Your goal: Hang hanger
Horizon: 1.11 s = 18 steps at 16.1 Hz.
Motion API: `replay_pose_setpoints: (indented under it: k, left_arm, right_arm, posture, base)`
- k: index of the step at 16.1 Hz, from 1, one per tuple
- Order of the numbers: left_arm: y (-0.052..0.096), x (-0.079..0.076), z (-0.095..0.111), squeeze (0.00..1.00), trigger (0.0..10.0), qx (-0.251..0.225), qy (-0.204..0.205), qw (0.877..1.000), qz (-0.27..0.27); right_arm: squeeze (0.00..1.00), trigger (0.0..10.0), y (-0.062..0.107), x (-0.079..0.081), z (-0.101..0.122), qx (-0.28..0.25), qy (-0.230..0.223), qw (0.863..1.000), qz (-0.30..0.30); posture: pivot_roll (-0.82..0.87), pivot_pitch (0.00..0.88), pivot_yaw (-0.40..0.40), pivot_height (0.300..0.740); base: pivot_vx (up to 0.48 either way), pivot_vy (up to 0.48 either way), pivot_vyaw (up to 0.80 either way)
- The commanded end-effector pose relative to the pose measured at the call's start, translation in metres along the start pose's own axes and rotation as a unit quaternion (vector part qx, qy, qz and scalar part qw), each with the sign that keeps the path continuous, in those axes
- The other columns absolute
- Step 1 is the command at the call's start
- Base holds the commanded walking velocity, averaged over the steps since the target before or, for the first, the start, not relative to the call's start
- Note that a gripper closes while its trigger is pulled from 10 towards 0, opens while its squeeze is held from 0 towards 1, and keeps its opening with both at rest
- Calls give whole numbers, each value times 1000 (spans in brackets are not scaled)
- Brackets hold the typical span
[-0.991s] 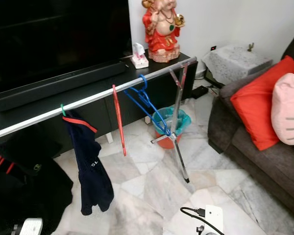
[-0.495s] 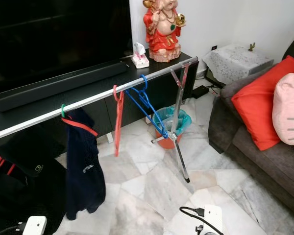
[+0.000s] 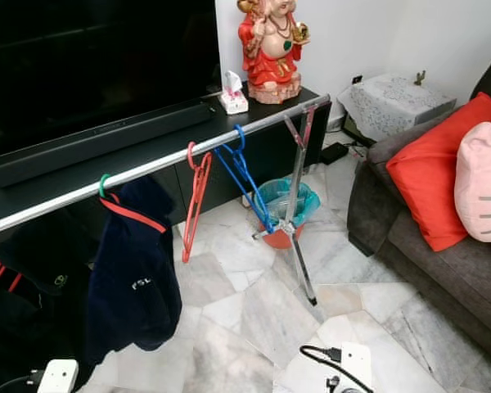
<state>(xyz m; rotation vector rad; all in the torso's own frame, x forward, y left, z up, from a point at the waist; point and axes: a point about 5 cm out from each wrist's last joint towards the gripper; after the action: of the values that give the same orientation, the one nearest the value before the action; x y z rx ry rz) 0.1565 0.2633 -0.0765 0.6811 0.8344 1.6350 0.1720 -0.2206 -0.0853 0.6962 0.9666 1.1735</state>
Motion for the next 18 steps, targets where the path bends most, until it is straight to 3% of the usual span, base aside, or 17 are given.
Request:
replay_pose_setpoints:
  k: [1,10,18]
  left_arm:
    - [0,3,1,0,10000,4,-7,1000,3]
    - [-1,0,2,0,10000,4,-5,1000,0]
    - [-3,-6,5,0,10000,7,-6,1000,-10]
  right_arm:
    - [0,10000,0,2,0,-2,-3,1000,2]
    - [0,10000,0,3,-1,-1,2,1000,5]
    - [0,10000,0,3,-1,-1,-3,1000,4]
  posture:
    - [54,0,43,732]
    - [57,0,43,732]
    - [57,0,45,732]
  base:
    - [0,0,0]
    - [-245,0,0]
    - [0,0,0]
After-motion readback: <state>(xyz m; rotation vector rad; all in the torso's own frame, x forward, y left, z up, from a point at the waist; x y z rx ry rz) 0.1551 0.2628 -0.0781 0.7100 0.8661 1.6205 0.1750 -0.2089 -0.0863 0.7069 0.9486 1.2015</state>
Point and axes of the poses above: a point about 5 cm out from each wrist's last joint towards the gripper, its own y axis pointing back from the gripper into the wrist, its own z axis along the axis of the wrist's last joint, x = y × z, and after that the axes turned 12 degrees about y, right-handed
